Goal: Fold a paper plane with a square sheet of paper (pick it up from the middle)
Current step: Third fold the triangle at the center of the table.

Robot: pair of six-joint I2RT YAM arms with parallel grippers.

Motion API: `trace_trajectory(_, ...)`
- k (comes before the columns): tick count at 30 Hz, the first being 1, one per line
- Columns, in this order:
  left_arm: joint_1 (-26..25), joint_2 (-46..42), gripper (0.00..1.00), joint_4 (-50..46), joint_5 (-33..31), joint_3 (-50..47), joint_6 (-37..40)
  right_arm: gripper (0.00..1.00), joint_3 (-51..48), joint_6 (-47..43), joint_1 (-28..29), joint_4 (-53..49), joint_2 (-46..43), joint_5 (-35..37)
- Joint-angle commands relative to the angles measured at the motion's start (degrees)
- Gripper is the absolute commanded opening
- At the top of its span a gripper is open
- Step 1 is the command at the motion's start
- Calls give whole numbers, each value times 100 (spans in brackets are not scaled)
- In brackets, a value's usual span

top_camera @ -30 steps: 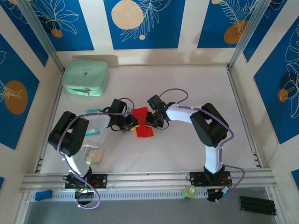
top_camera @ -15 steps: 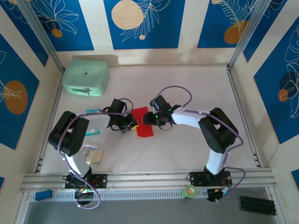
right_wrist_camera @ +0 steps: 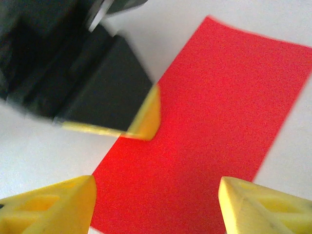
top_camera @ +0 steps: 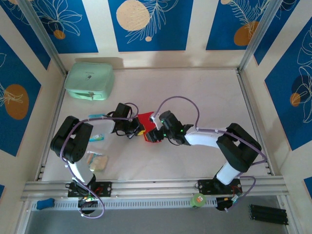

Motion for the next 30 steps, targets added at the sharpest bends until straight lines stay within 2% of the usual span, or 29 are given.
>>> trace_trajectory(1, 49, -102, 4, 67, 141, 9, -98, 68, -305, -1118, 311, 1012, 0, 208)
trace_trajectory(8, 49, -102, 4, 9, 142, 7, -92, 69, -378, -1721, 743, 1469, 474, 673)
trace_trajectory(14, 49, -125, 4, -55, 106, 11, -88, 68, -399, -1844, 857, 1852, 743, 1435)
trace_trajectory(18, 49, -142, 5, -125, 36, 24, -78, 58, -370, -1879, 863, 1784, 707, 1436)
trace_trajectory(25, 52, -155, 5, -212, -46, 38, -72, 35, -413, -1941, 899, 1625, 669, 1355)
trace_trajectory(30, 49, -207, 10, -340, -136, 77, -17, 22, -399, -1907, 893, 1538, 617, 1265)
